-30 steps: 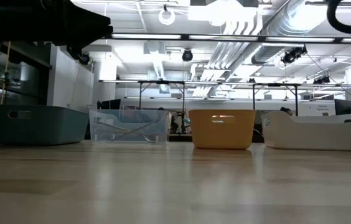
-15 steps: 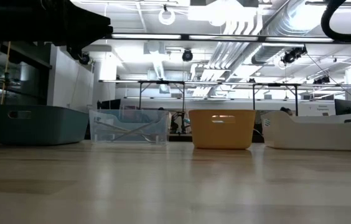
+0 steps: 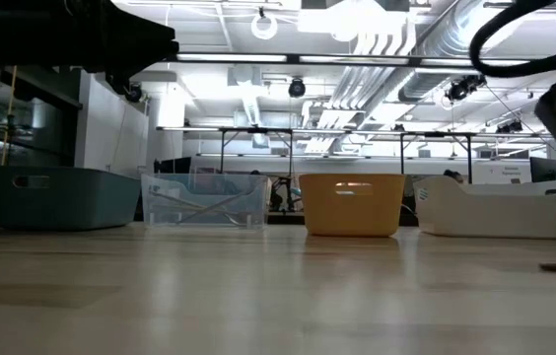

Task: Sort silverware by color (type)

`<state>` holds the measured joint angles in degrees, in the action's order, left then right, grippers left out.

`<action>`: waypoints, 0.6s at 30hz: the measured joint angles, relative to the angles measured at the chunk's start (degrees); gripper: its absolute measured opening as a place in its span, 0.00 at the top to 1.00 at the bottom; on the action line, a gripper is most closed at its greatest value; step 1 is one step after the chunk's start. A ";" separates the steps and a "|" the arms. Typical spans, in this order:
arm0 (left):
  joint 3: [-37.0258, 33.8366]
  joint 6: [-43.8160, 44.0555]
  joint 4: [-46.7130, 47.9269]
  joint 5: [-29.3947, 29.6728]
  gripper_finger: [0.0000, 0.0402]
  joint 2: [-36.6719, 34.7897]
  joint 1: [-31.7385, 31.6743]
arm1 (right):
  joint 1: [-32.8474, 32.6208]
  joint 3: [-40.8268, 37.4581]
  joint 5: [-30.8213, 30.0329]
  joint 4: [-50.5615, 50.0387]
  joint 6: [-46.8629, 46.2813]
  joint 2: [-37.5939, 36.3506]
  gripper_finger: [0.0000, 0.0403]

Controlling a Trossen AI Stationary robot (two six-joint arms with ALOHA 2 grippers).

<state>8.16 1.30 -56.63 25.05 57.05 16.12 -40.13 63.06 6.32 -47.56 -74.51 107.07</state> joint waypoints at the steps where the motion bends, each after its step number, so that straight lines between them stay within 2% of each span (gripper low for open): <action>1: 0.00 0.00 -0.01 0.01 0.72 0.01 -0.02 | 0.41 -0.07 -0.16 -0.19 1.78 -0.46 0.99; 9: 0.00 0.00 0.01 0.01 0.72 0.01 -0.02 | 4.34 -0.27 -12.53 -11.90 11.76 -7.56 0.99; 11: 0.00 0.00 0.01 0.01 0.72 0.01 -0.02 | 5.04 -0.47 -18.18 -13.25 13.97 -9.21 0.99; 14: -0.01 0.04 0.09 0.01 0.72 0.01 -0.02 | 6.14 -0.30 -29.54 -8.78 17.81 -12.01 0.99; 16: -0.02 0.15 0.23 0.01 0.72 0.01 -0.02 | 6.96 -0.34 -33.55 -5.14 21.35 -13.45 0.99; 18: -0.02 0.47 0.25 0.01 0.72 0.01 -0.02 | 8.04 -0.35 -35.11 0.32 26.11 -14.75 0.99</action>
<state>8.14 1.77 -56.38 25.06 57.06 16.10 -32.09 62.71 -28.79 -47.23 -48.40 92.32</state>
